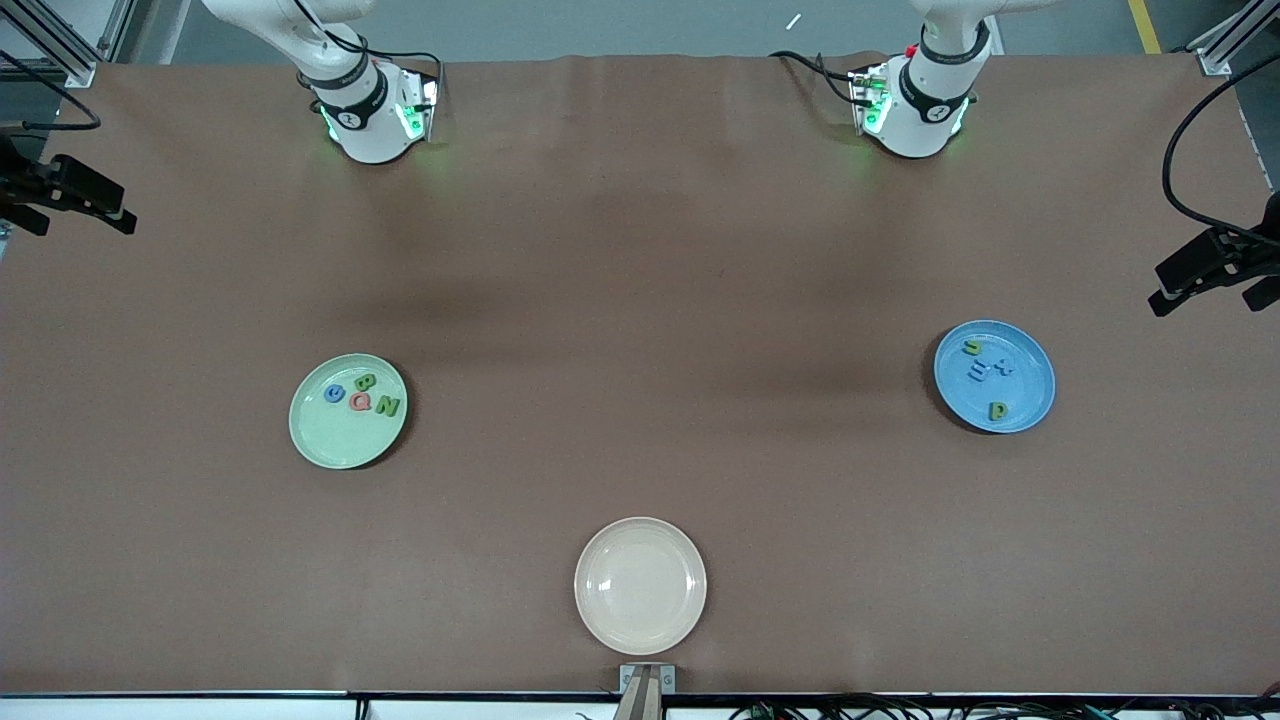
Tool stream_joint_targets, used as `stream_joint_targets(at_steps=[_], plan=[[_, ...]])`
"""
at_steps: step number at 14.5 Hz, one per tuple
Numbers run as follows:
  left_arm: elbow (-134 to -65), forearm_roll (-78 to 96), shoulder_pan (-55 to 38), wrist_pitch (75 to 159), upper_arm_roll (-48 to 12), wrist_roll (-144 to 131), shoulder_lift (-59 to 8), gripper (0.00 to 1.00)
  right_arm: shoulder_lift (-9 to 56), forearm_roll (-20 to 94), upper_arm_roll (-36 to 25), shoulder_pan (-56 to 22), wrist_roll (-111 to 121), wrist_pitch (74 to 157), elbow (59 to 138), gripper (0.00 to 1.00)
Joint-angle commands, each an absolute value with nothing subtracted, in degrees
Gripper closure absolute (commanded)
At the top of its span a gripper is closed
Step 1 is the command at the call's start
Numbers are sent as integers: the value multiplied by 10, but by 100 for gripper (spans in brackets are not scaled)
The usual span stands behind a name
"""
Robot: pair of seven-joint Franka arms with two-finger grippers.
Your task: Sort upper and lower case letters into plates
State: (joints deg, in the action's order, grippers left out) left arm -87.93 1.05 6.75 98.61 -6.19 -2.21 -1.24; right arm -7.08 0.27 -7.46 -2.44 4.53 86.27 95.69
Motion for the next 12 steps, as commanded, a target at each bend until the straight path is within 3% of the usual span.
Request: stream_joint_targets(at_steps=[1, 12], plan=[[-891, 18, 69, 982, -71, -18, 4, 0, -89, 3, -76, -29, 33, 866, 976, 0], [-892, 18, 70, 966, -74, -18, 11, 0, -89, 3, -76, -29, 33, 861, 976, 0]])
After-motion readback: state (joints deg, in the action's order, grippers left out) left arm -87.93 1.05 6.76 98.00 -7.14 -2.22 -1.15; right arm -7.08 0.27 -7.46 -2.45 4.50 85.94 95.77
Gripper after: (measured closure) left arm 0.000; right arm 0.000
